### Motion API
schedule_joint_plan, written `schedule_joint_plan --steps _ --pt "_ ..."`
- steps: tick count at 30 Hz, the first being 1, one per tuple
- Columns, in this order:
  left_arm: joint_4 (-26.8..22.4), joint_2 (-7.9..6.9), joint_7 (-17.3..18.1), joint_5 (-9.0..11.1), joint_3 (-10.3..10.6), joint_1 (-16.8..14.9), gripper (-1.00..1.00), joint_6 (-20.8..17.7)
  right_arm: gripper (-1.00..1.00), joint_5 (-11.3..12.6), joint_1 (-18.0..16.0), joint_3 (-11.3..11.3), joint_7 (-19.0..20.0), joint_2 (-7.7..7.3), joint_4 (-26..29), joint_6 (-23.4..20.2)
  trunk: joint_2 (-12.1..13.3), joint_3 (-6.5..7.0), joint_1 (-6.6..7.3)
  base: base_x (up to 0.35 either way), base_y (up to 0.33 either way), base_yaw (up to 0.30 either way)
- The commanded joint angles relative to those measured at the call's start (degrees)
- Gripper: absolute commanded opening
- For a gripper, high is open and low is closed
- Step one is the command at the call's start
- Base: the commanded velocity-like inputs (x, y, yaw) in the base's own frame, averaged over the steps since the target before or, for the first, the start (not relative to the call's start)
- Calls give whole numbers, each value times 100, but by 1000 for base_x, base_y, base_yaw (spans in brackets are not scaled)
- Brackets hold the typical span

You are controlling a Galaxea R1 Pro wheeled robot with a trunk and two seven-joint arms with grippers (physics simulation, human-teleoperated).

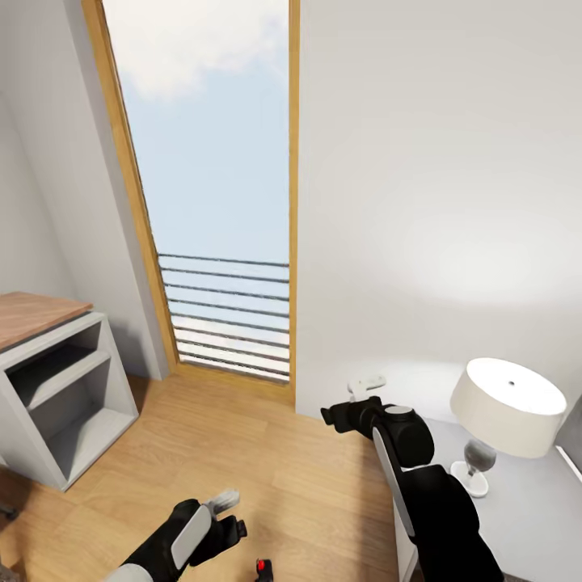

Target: Attach the digital camera to the camera tripod in the bedroom.

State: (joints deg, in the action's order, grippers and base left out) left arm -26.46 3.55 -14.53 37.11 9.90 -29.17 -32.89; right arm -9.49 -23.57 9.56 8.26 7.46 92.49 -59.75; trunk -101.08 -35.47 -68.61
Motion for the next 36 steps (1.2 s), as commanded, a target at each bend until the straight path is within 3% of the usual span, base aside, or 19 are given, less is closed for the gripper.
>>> schedule_joint_plan --steps 1,13,21,29,36 --pt "-5 -17 -46 81 22 -40 100 -18 100 -61 -16 -2 53 2 5 -25 -45 -25 -22 0 0 0" --pt "33 -25 -45 240 -47 -186 100 -61 100 -54 -28 37 53 5 5 -25 -526 -243 -286 0 0 0" --pt "64 -46 -46 302 -118 -519 100 -279 100 -53 -231 -1 59 -2 5 -25 -847 -387 -461 0 0 0" --pt "473 -25 -58 336 -125 -595 100 -22 100 -53 -301 -28 64 -13 5 -25 -1168 -530 -637 0 0 0" --pt "711 93 -73 322 -113 -613 100 142 100 -53 -290 -28 67 -9 5 -25 -1448 -656 -791 0 0 0"
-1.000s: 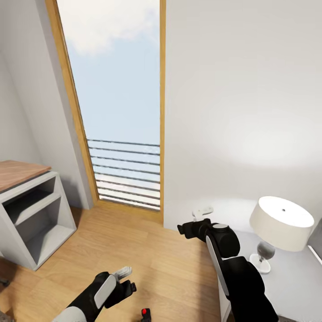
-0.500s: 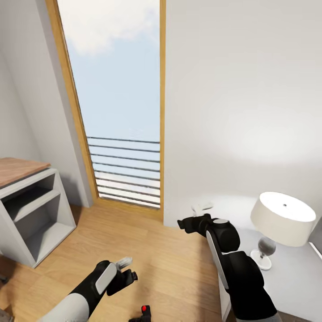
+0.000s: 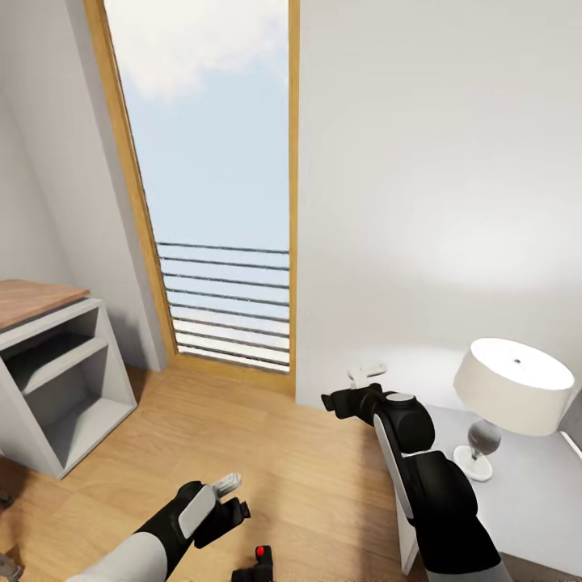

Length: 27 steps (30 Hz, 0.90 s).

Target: Attach the digital camera to the camera tripod in the bedroom.

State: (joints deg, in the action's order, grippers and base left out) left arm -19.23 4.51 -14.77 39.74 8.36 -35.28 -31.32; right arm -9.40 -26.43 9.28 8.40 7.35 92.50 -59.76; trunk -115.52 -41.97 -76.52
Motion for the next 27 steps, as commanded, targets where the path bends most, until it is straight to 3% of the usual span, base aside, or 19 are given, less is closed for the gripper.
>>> schedule_joint_plan --steps 1,6,10,17,23,27 --pt "-1 25 -75 45 45 -3 100 -4 100 -62 -2 4 54 2 5 -24 -44 -24 -22 0 0 0" --pt "19 150 -371 23 69 -4 100 149 100 -57 5 0 67 3 5 75 -245 -114 -132 0 0 0" --pt "23 219 -525 25 239 -5 100 618 100 -61 24 18 66 4 5 566 -405 -186 -219 0 0 0" --pt "30 222 -522 30 562 -5 100 1026 100 -57 44 47 65 4 3 799 -686 -312 -373 0 0 0" --pt "36 242 -460 27 710 -5 100 1134 100 -54 49 60 59 8 3 843 -927 -419 -505 0 0 0" --pt "34 248 -436 33 984 -5 100 1156 100 -58 54 64 56 7 4 853 -1087 -491 -593 0 0 0"
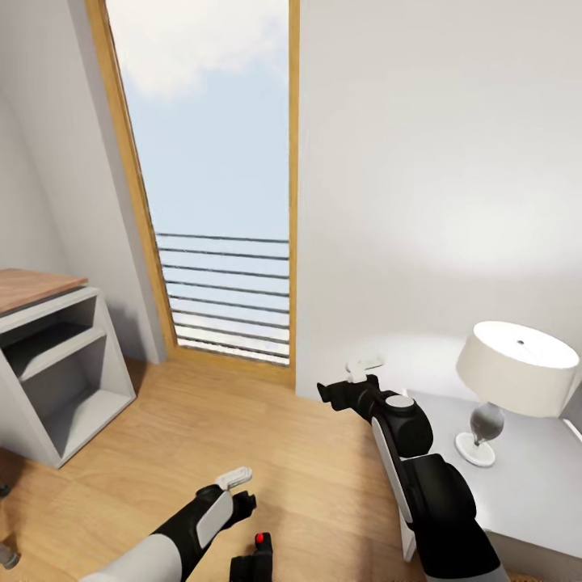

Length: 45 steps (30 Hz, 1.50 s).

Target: Attach the digital camera to the camera tripod in the bedroom.

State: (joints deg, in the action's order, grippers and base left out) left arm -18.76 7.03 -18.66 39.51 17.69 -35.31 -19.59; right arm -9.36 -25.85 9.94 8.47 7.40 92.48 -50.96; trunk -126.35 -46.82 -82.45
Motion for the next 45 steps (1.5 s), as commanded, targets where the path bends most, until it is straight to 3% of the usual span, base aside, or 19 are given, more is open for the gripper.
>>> schedule_joint_plan --steps 1,5,8,15,24,28,42,45 --pt "-13 -3 -9 59 173 -3 100 -14 100 -63 -2 -1 46 2 5 -24 -44 -24 -22 0 0 0" --pt "-17 0 190 55 332 -11 100 -42 100 -63 -1 -1 43 1 5 -26 -205 -96 -109 0 0 0" --pt "-48 9 418 50 637 -68 100 -114 100 -63 0 -1 45 1 6 -32 -325 -150 -175 0 0 0" --pt "-69 -45 547 44 960 -202 100 -433 100 -65 1 -5 60 1 4 -43 -606 -276 -329 0 0 0" --pt "6 -147 1020 24 1045 -224 100 -515 100 -65 1 -36 66 -1 7 -44 -967 -437 -527 0 0 0" --pt "296 -157 1186 -20 1221 -223 100 -479 100 -65 1 -51 72 -1 7 -44 -1127 -509 -615 0 0 0" --pt "561 -115 1186 -40 1279 -222 100 -335 100 -65 1 -40 76 -1 7 -31 -1689 -760 -922 0 0 0" --pt "566 -115 1180 -40 1280 -222 100 -331 100 -65 1 -45 76 -1 7 -33 -1693 -827 -930 0 0 0"
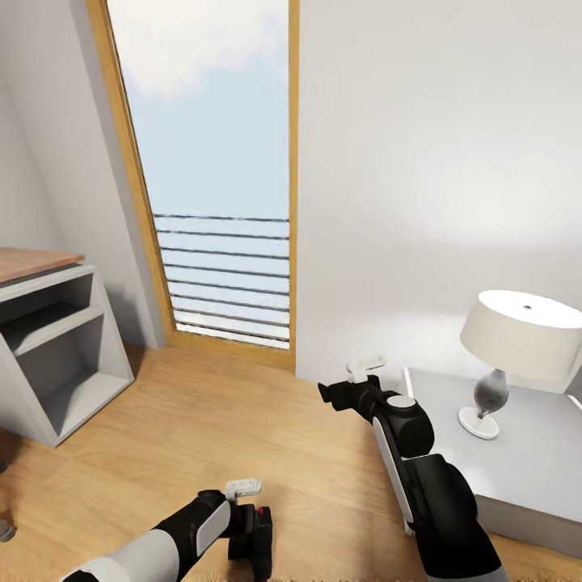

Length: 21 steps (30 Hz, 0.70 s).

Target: Attach the digital camera to the camera tripod in the bedroom.

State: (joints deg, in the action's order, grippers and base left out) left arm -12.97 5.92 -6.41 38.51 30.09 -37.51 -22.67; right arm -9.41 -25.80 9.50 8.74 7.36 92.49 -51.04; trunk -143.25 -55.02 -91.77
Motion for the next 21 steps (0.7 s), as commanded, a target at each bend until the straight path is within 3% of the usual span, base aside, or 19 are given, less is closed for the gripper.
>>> schedule_joint_plan --steps 1,21 --pt "-11 -1 -46 61 40 -2 100 -22 100 -61 -4 -5 49 2 6 -27 -4 -29 -1 0 0 0" --pt "-52 2 -57 112 -24 -15 100 9 100 -61 -4 5 45 10 6 -30 -31 -472 -53 0 0 0"
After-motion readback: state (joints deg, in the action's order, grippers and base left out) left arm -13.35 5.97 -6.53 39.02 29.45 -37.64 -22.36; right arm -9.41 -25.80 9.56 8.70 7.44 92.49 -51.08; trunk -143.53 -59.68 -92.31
